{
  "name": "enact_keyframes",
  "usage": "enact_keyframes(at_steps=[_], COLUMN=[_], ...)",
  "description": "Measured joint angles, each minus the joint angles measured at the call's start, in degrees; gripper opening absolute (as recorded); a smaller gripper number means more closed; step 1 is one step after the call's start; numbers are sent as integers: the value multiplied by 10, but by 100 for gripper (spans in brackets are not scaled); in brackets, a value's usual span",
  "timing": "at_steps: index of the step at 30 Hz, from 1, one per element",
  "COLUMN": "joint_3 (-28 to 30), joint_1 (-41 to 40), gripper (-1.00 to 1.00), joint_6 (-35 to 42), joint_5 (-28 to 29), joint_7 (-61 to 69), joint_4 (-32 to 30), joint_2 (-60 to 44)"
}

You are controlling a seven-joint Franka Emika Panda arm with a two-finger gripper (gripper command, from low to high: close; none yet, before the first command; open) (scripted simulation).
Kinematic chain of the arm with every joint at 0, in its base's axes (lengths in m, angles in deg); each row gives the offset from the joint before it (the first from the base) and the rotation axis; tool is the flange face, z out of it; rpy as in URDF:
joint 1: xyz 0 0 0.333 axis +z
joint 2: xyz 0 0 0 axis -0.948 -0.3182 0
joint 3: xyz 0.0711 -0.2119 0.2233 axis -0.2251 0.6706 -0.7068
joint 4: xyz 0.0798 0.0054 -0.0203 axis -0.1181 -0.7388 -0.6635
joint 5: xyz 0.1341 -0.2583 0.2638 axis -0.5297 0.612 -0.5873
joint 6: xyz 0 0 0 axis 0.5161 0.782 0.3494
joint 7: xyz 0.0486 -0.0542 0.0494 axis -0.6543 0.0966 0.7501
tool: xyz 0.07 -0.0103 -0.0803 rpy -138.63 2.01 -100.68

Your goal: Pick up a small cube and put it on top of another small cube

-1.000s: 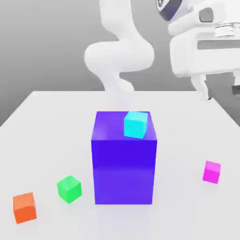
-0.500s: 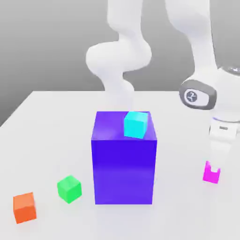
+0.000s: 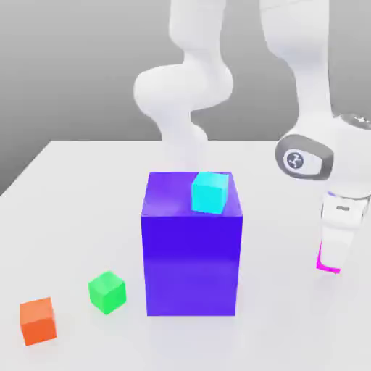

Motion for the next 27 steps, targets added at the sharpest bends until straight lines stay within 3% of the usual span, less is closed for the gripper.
enact_keyframes(at_steps=[17,24,27], joint_3=[168,248,268], joint_1=[-224,-329,-375], gripper=[-100,-100,-100], joint_6=[64,86,93], joint_5=[108,128,115], joint_7=[408,585,643], joint_4=[154,145,110], joint_2=[-20,15,47])
